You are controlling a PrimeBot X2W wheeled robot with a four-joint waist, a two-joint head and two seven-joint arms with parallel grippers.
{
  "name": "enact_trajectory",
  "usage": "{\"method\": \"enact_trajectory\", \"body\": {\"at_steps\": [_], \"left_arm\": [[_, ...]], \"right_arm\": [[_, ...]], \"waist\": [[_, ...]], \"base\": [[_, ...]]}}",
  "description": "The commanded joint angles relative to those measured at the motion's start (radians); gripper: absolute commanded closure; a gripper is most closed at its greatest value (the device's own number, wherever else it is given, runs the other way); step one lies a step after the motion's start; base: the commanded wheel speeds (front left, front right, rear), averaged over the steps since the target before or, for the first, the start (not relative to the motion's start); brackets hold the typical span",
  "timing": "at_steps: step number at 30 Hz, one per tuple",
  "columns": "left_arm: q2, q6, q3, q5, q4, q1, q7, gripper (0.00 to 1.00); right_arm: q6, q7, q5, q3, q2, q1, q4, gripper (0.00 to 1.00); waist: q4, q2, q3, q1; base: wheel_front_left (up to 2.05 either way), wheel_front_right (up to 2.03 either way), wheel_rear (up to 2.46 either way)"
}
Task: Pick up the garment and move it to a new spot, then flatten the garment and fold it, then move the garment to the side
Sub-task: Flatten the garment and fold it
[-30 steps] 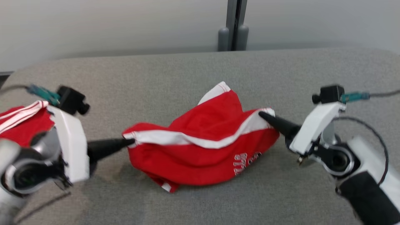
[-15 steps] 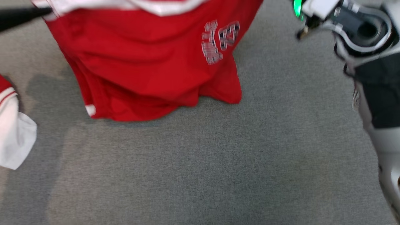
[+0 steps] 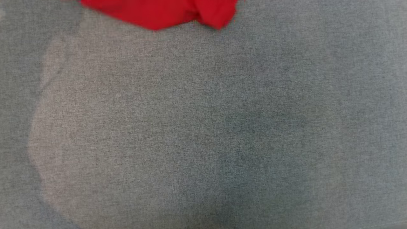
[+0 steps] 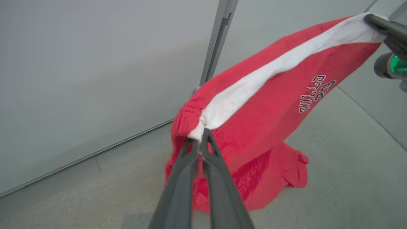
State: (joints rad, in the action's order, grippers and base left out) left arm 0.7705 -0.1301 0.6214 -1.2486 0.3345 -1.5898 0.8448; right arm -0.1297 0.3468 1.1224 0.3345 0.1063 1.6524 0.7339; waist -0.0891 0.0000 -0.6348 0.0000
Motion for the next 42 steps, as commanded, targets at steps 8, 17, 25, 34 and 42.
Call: {"method": "enact_trajectory", "body": {"at_steps": [8,17,25,34,42], "left_arm": [[-0.021,-0.001,0.097,0.007,0.031,-0.063,-0.201,1.00],[0.021,-0.001,0.257,-0.079,0.030,0.031,-0.267,1.00],[0.074,0.000,0.437,-0.144,-0.056,0.255,-0.360,1.00],[0.111,-0.001,0.597,-0.197,-0.144,0.455,-0.377,1.00],[0.121,-0.001,0.648,-0.213,-0.236,0.671,-0.386,1.00]], "right_arm": [[-0.002,-0.203,-0.075,-0.003,-0.011,0.086,0.013,1.00],[-0.002,-0.138,-0.033,0.090,0.018,-0.032,0.008,1.00],[-0.002,-0.027,0.052,0.223,0.093,-0.293,-0.072,1.00],[-0.002,0.098,0.176,0.340,0.211,-0.622,-0.172,1.00],[-0.002,0.154,0.238,0.421,0.312,-0.865,-0.292,1.00]], "waist": [[0.007,0.0000,0.024,0.0000],[0.004,0.0000,0.083,0.0000],[0.001,0.0000,0.224,0.0000],[-0.007,0.0000,0.410,0.0000],[-0.004,0.0000,0.543,0.0000]], "base": [[0.00,0.00,0.00],[0.00,0.00,0.00],[0.00,0.00,0.00],[0.00,0.00,0.00],[0.00,0.00,0.00]]}}
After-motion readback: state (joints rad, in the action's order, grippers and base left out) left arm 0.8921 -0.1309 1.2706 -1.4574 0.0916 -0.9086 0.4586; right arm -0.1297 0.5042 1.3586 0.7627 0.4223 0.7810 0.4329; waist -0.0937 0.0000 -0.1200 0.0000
